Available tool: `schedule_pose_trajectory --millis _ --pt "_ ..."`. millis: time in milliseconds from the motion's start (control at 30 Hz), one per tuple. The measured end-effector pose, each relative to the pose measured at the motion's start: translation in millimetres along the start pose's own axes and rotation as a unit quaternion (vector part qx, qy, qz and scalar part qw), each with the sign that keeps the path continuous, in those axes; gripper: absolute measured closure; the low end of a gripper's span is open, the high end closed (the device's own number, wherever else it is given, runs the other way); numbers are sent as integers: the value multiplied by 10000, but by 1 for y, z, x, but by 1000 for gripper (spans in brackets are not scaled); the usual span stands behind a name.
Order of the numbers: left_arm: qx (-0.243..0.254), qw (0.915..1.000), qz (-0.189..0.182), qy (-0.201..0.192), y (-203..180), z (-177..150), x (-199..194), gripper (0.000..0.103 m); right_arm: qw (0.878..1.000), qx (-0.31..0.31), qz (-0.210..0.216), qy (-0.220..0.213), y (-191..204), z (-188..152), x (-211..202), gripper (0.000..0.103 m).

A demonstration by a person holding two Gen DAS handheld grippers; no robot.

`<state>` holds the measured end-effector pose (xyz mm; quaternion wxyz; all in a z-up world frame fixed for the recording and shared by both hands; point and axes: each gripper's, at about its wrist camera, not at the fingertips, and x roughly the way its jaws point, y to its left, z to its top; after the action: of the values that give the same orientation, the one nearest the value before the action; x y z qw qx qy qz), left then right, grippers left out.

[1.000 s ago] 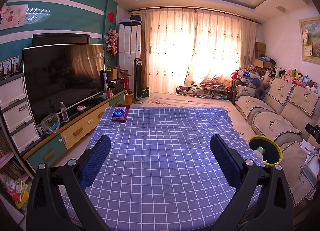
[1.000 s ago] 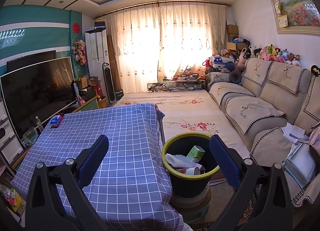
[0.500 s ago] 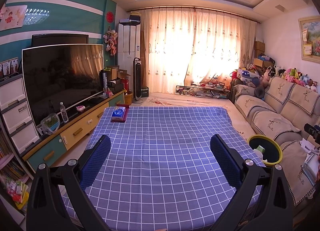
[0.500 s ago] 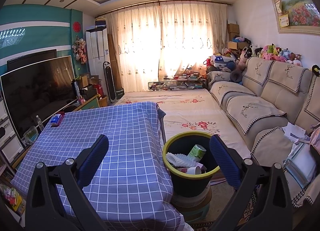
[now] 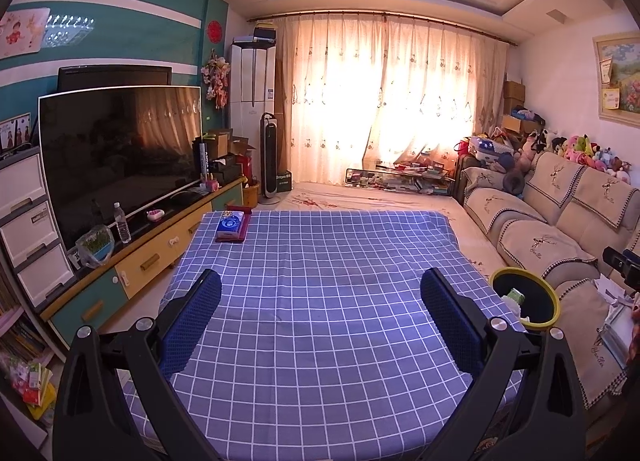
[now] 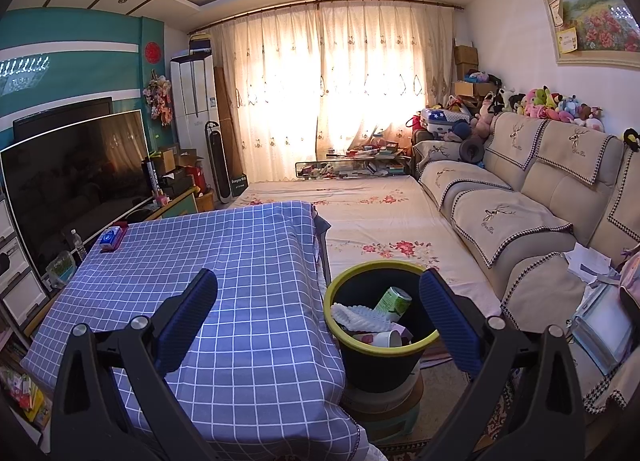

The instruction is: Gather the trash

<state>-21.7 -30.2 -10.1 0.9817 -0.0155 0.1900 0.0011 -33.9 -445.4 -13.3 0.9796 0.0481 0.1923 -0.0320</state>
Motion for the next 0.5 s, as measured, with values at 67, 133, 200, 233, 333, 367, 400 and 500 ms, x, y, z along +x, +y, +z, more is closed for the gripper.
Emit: schedule_pose_trajectory --millis 67,133,200,233,333,367,400,500 --pt "-11 10000 -40 30 0 -1 2 5 10000 1 6 13 0 -1 1 7" --pt "-29 9999 -83 56 1 0 4 5 10000 -11 12 32 0 -3 2 7" --pt "-42 9999 -73 103 1 0 7 5 10000 -24 17 57 0 -5 4 7" --pt "-31 9999 -53 124 2 0 9 5 10000 -32 20 72 0 -6 6 7" --pt "-20 9998 -46 204 2 -2 15 5 9999 -46 24 115 1 -8 10 7" --pt "-25 9997 -35 224 1 -3 17 5 9999 -47 27 128 1 -8 11 7" --pt "-31 9997 -34 237 5 -2 20 5 9999 -48 28 139 2 -8 12 7" --pt "-36 9999 -22 154 6 -2 24 5 9998 -51 41 173 3 -9 17 7"
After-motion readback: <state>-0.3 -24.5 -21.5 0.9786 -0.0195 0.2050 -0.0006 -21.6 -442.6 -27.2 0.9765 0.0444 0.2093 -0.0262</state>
